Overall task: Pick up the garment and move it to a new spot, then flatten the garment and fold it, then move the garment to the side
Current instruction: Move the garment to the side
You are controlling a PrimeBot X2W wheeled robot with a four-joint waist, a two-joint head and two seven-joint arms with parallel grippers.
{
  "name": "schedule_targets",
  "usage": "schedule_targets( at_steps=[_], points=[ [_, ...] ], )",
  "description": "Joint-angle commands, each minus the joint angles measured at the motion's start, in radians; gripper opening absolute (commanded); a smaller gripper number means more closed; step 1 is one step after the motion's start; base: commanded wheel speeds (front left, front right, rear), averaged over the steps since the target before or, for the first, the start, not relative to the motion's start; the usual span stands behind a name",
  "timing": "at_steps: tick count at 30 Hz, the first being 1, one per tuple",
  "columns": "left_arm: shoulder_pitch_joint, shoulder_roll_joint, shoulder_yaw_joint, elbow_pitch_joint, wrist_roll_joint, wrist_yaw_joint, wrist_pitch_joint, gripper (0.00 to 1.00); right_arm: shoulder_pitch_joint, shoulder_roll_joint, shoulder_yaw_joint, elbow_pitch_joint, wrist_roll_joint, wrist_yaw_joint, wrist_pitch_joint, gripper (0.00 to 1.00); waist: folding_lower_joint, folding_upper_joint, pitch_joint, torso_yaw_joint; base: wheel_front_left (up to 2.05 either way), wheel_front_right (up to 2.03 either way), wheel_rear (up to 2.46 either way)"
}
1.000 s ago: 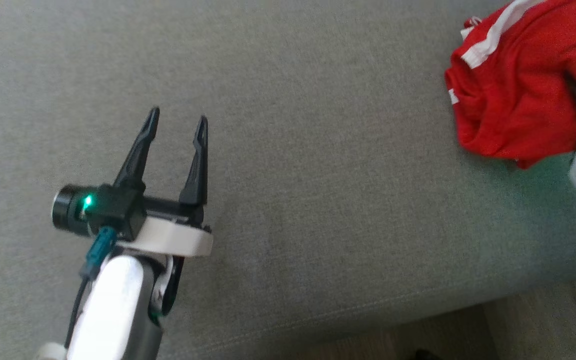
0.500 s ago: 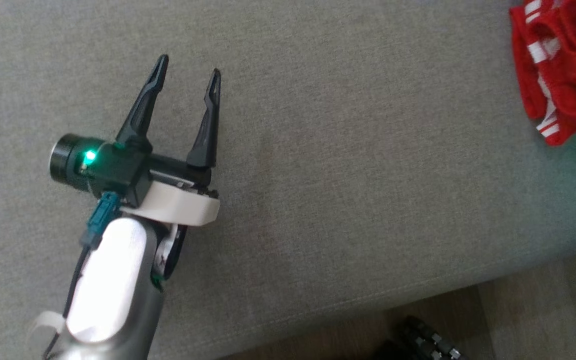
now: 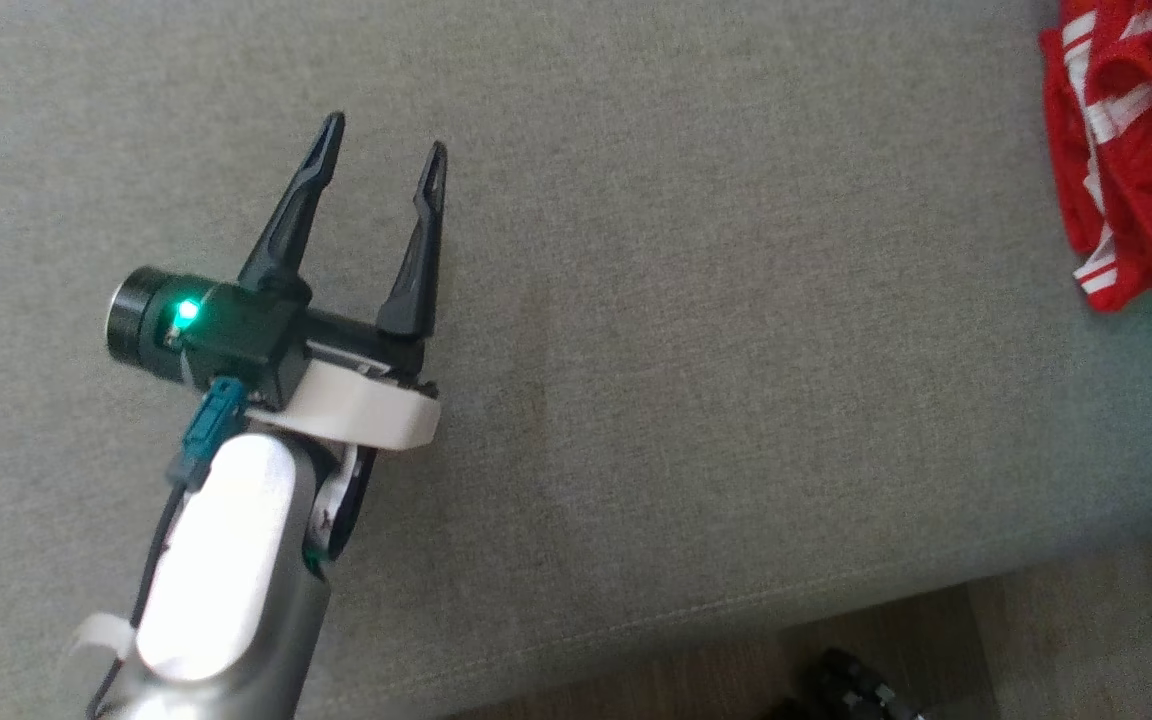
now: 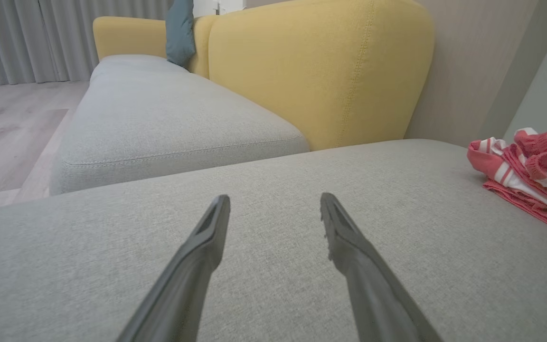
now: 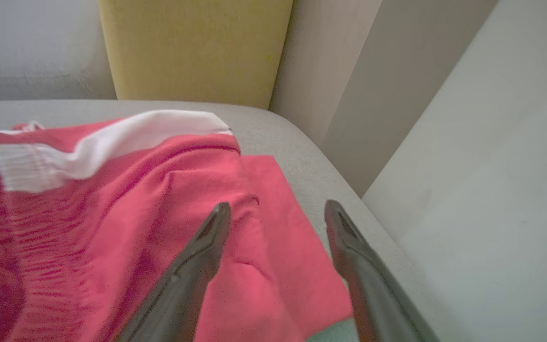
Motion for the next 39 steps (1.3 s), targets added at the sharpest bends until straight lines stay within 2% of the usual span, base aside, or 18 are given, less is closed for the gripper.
schedule_targets(
  at_steps=[1,6,10,15,20,26,39],
  points=[
    [0.009,0.013,0.029,-0.029,-0.004,0.006,-0.005,1.00,0.053,-0.007,0.001,-0.045,-0.010,0.004,-0.019,1.00,0.0001,0.0000,-0.032,0.009,0.00,0.00,0.00],
    [0.074,0.014,0.055,-0.023,-0.019,0.030,-0.005,1.00,0.212,0.130,-0.016,-0.266,-0.054,0.004,-0.062,1.00,0.0001,0.0000,-0.118,0.027,0.00,0.00,0.00],
    [0.135,0.014,0.081,-0.026,-0.030,0.054,-0.005,1.00,0.335,0.241,0.030,-0.449,-0.077,0.004,-0.037,1.00,0.0001,0.0000,-0.184,0.052,0.00,0.00,0.00],
    [0.204,0.014,0.110,-0.030,-0.045,0.079,-0.005,1.00,0.449,0.318,0.112,-0.604,-0.078,0.004,0.007,1.00,0.0001,0.0000,-0.256,0.103,0.00,0.00,0.00],
    [0.261,0.020,0.135,-0.028,-0.056,0.096,-0.005,1.00,0.516,0.349,0.169,-0.681,-0.068,0.004,0.045,1.00,0.0001,0.0000,-0.317,0.157,0.00,0.00,0.00],
    [0.317,0.031,0.155,-0.017,-0.069,0.107,-0.005,1.00,0.573,0.360,0.218,-0.714,-0.059,0.004,0.077,1.00,0.0001,0.0000,-0.384,0.205,0.00,0.00,0.00],
    [0.409,0.047,0.148,0.002,-0.091,0.105,0.009,1.00,0.691,0.368,0.229,-0.760,-0.060,0.004,0.132,1.00,0.0001,0.0000,-0.494,0.202,0.00,0.00,0.00]
  ],
)
